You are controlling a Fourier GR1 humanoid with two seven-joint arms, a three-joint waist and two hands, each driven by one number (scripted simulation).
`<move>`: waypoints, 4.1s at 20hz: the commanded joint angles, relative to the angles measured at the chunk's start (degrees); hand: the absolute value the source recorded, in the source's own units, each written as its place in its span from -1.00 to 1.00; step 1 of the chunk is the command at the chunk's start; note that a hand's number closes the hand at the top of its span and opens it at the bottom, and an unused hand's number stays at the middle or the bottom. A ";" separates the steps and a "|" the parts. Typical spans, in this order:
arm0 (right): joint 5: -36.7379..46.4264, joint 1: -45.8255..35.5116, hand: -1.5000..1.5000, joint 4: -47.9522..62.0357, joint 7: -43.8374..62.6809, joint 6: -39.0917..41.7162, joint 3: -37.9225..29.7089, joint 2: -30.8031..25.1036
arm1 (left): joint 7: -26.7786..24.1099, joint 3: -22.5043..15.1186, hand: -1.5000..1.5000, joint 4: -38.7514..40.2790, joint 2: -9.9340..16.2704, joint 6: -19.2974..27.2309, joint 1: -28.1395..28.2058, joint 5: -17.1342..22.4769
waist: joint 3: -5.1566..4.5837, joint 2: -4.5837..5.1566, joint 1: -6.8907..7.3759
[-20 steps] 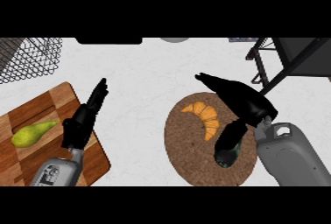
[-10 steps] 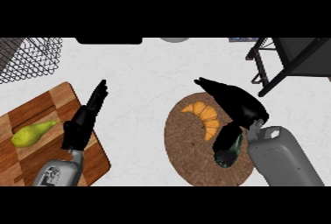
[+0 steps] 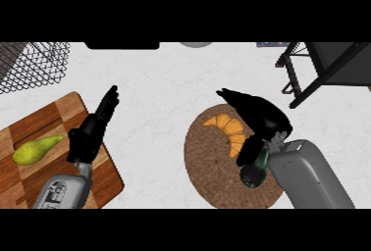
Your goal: Pick the croissant from the placemat and place it in the tiered shelf
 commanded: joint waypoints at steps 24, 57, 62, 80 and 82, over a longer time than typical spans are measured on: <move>11.99 1.15 1.00 14.71 -14.23 -5.10 -3.98 3.77 | 0.59 1.76 0.00 -1.82 -3.75 -2.57 2.08 -3.91 | 0.00 -0.01 -0.02; 7.93 17.41 1.00 -42.61 20.27 -17.71 -3.46 10.38 | 1.12 3.88 0.00 -2.42 -3.50 -4.10 2.21 -2.88 | -0.03 -0.25 -0.59; 12.72 14.04 1.00 -46.79 25.53 -15.92 -7.56 7.03 | 1.60 1.41 0.00 -2.50 -6.92 -0.25 0.71 -6.06 | -0.02 -0.10 -0.55; 7.83 -21.44 1.00 -30.35 30.63 -7.86 -32.23 -9.18 | 1.02 4.19 0.00 1.42 -4.83 -2.61 -2.05 -4.90 | -0.04 0.06 -0.29; 9.63 -20.31 1.00 -27.26 27.69 -11.03 -31.50 -10.20 | 0.22 4.25 0.00 -0.61 -3.91 -4.24 0.39 -4.00 | -0.03 0.03 0.03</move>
